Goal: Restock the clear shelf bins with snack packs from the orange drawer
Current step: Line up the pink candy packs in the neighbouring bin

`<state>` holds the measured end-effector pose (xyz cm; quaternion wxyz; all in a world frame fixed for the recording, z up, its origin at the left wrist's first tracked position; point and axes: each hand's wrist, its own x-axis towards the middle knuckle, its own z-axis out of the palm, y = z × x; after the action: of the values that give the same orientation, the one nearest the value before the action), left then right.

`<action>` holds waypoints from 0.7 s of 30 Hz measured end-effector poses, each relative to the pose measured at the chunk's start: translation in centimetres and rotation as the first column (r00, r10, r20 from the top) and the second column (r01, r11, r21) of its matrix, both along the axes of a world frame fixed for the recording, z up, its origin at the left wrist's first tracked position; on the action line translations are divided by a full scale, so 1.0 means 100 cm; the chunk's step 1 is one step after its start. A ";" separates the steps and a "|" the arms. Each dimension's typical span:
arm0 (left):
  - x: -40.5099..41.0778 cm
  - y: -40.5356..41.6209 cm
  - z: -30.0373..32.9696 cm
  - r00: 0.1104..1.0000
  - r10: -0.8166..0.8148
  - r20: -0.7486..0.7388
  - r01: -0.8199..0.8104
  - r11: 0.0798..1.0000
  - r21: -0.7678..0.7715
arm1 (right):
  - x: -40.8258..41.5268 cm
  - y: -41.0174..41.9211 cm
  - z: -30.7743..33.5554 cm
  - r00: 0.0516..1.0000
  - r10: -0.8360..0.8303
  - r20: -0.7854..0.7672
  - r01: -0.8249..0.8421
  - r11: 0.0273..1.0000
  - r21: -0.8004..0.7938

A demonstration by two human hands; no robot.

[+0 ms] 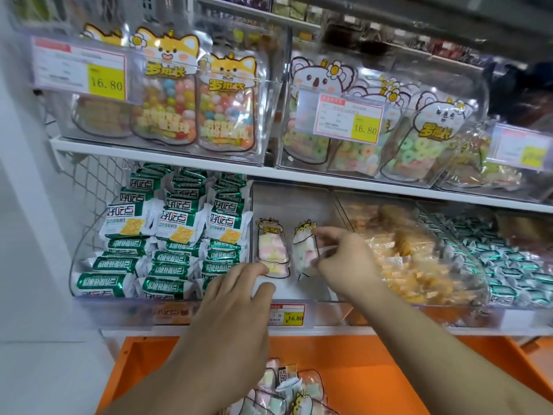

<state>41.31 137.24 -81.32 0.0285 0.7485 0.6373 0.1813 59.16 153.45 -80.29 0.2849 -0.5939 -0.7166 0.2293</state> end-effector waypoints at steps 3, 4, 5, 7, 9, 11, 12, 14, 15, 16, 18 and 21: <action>0.006 -0.002 0.011 0.986 -0.016 0.164 0.014 1.000 0.014 | 0.009 -0.032 0.020 0.990 0.044 -0.131 -0.035 0.997 0.068; 0.009 -0.002 0.017 0.969 0.000 0.248 0.005 1.000 -0.018 | 0.011 -0.045 0.026 0.978 0.060 -0.201 -0.049 0.997 0.061; 0.013 -0.001 0.023 0.939 0.025 0.343 -0.004 0.998 -0.062 | 0.012 -0.059 0.033 0.959 0.073 -0.275 -0.066 0.997 0.037; 0.022 -0.002 0.031 0.850 0.069 0.522 0.012 0.989 -0.149 | 0.013 -0.086 0.046 0.910 0.111 -0.399 -0.119 0.993 0.006; 0.029 -0.005 0.037 0.722 0.109 0.684 0.058 0.975 -0.216 | 0.014 -0.108 0.053 0.886 0.173 -0.431 -0.184 0.983 0.017; 0.034 -0.007 0.039 0.589 0.165 0.791 0.071 0.965 -0.253 | 0.014 -0.122 0.055 0.881 0.265 -0.393 -0.282 0.959 0.015; 0.035 -0.009 0.038 0.514 0.188 0.837 0.064 0.965 -0.256 | 0.015 -0.126 0.053 0.872 0.306 -0.382 -0.340 0.940 -0.024; 0.035 -0.011 0.037 0.398 0.230 0.888 0.038 0.963 -0.266 | 0.019 -0.129 0.051 0.824 0.341 -0.453 -0.433 0.894 -0.114; 0.034 -0.012 0.037 0.369 0.249 0.896 0.033 0.959 -0.280 | 0.021 -0.128 0.050 0.798 0.339 -0.498 -0.459 0.877 -0.139; 0.033 -0.013 0.038 0.351 0.264 0.898 0.031 0.955 -0.293 | 0.024 -0.127 0.050 0.783 0.327 -0.529 -0.467 0.872 -0.151; 0.030 -0.013 0.037 0.323 0.299 0.898 0.032 0.945 -0.327 | 0.029 -0.124 0.048 0.787 0.307 -0.536 -0.429 0.896 -0.116; 0.027 -0.009 0.035 0.323 0.326 0.888 0.016 0.937 -0.350 | 0.035 -0.121 0.041 0.891 0.295 -0.345 -0.306 0.952 0.022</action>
<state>44.00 136.34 -77.80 0.4824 0.4285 0.5927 0.4820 62.63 141.37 -76.19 0.3570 -0.4312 -0.7349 0.3827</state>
